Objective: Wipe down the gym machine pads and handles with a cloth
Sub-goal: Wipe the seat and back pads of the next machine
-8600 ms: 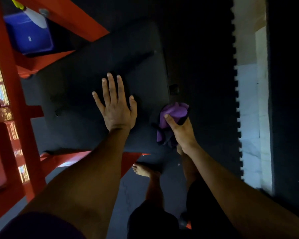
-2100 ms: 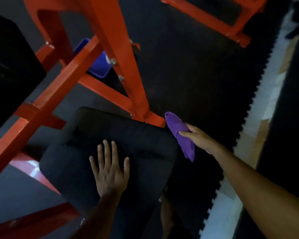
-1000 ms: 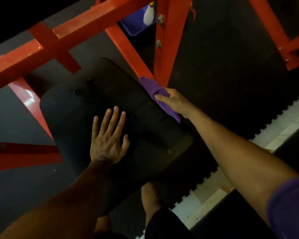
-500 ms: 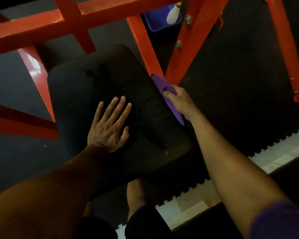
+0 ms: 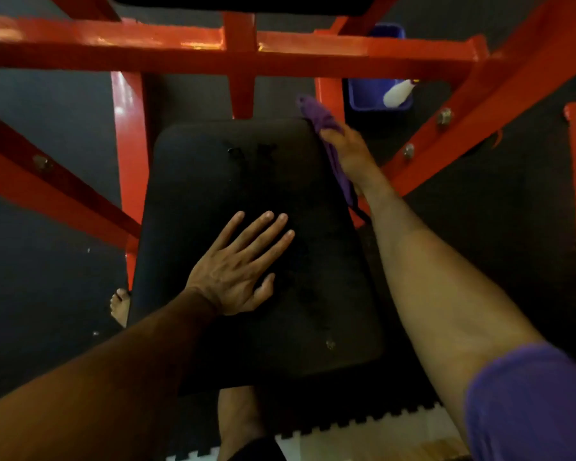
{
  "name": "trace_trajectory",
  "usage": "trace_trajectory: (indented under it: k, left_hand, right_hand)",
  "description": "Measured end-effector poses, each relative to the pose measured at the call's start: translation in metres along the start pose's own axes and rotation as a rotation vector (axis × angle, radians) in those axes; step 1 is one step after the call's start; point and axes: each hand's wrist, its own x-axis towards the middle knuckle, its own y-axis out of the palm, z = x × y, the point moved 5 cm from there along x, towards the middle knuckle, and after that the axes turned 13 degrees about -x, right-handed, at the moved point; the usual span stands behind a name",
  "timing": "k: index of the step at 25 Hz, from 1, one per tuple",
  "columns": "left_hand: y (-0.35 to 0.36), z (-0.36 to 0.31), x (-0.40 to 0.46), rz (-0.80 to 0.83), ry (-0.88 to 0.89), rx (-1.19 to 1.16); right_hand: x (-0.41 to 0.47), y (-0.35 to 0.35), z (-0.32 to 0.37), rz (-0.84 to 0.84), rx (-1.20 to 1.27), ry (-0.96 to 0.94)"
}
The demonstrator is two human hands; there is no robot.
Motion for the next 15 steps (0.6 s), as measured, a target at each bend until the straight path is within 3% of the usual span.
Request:
trace_trajectory:
  k: [4,6,10,15]
  left_hand:
    - [-0.002,0.003,0.002,0.016,0.003,-0.006]
    - [-0.002,0.002,0.001,0.015,0.009,-0.010]
    - [-0.002,0.000,0.001,-0.026,0.018,-0.019]
    - [-0.002,0.002,-0.001,-0.055,0.004,-0.028]
  right_hand:
    - [0.013,0.000,0.020,-0.034,0.050,0.035]
    - [-0.027,-0.004,-0.006,-0.093,0.162,0.145]
    - [-0.130,-0.005,-0.074,-0.044,0.146,0.276]
    - [-0.033,-0.003,-0.025,-0.099,0.062,0.089]
